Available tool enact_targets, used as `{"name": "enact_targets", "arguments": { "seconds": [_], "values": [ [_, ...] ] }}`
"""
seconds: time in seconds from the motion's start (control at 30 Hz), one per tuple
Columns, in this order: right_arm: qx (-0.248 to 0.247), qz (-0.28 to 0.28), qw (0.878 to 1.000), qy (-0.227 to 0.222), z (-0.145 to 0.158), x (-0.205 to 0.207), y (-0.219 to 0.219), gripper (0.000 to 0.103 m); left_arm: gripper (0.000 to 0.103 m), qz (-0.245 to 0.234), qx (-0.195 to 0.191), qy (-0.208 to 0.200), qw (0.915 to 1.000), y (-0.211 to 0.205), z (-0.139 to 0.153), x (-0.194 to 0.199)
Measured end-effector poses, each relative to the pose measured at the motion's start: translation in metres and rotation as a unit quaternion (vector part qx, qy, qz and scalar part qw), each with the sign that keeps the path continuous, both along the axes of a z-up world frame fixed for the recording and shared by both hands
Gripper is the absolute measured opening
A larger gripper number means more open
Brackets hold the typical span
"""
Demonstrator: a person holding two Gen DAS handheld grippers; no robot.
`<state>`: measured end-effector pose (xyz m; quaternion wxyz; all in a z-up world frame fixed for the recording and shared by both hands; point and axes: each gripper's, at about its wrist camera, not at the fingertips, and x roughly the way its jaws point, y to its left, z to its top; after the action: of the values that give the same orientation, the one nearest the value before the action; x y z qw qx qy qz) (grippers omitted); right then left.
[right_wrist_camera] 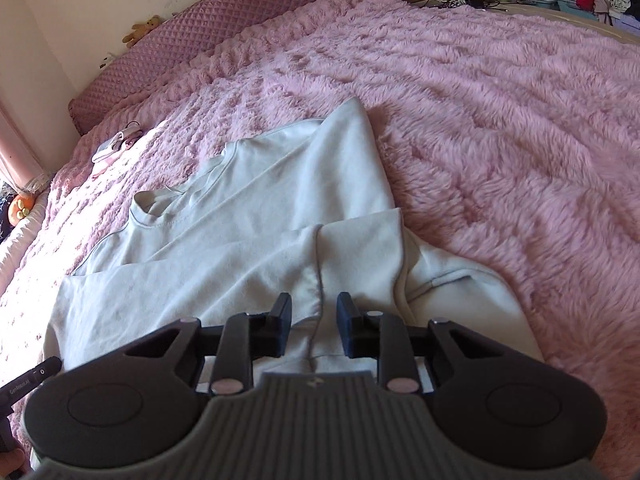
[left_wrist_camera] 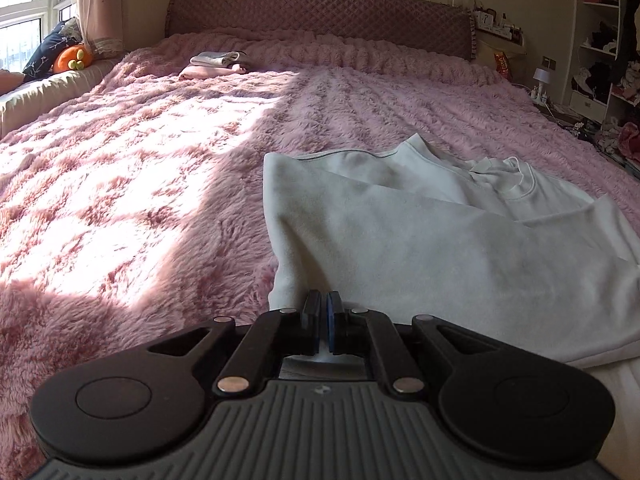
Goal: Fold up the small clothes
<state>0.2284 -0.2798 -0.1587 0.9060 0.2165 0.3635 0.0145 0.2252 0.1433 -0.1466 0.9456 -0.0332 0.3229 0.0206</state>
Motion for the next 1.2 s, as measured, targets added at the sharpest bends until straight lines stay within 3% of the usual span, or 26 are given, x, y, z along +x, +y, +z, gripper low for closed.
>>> {"name": "enact_targets", "arguments": {
  "seconds": [0.27,0.3,0.33,0.37,0.57,0.7,0.8,0.97,1.1,1.2],
  "values": [
    [-0.019,0.01,1.0,-0.005,0.0,-0.005,0.003,0.022,0.011,0.011,-0.034,0.017,0.9992,0.006,0.003,0.0],
    [-0.018,0.018,1.0,-0.008,0.006,-0.007,0.004,0.033,0.016,0.008,-0.045,0.025,0.9987,0.006,0.011,-0.001],
    [-0.015,0.026,0.999,-0.016,0.014,-0.012,0.005,0.048,0.03,0.006,-0.052,0.029,0.9982,0.005,0.019,-0.004],
    [-0.013,0.036,0.999,-0.033,0.024,-0.021,0.005,0.052,0.041,0.0,-0.055,0.025,0.9982,0.002,0.027,-0.011],
    [-0.037,0.081,0.989,-0.116,0.09,-0.091,0.0,0.062,0.08,-0.041,-0.053,-0.027,0.9974,-0.016,0.085,-0.08],
    [-0.029,0.101,0.986,-0.13,0.12,-0.143,-0.018,0.066,0.082,-0.051,-0.094,-0.016,0.9942,-0.013,0.107,-0.129],
    [-0.029,0.115,0.985,-0.122,0.126,-0.181,-0.034,0.067,0.084,-0.059,-0.098,-0.005,0.9934,-0.008,0.11,-0.164],
    [-0.038,0.142,0.986,-0.084,0.106,-0.242,-0.057,0.062,0.085,-0.054,-0.1,0.021,0.9933,0.008,0.094,-0.213],
    [-0.016,0.15,0.988,-0.042,0.078,-0.276,-0.084,0.043,0.085,-0.03,-0.149,0.047,0.9872,0.033,0.072,-0.242],
    [-0.004,0.146,0.989,-0.029,0.065,-0.288,-0.104,0.043,0.085,0.001,-0.185,0.07,0.9802,0.055,0.055,-0.257]
  ]
}}
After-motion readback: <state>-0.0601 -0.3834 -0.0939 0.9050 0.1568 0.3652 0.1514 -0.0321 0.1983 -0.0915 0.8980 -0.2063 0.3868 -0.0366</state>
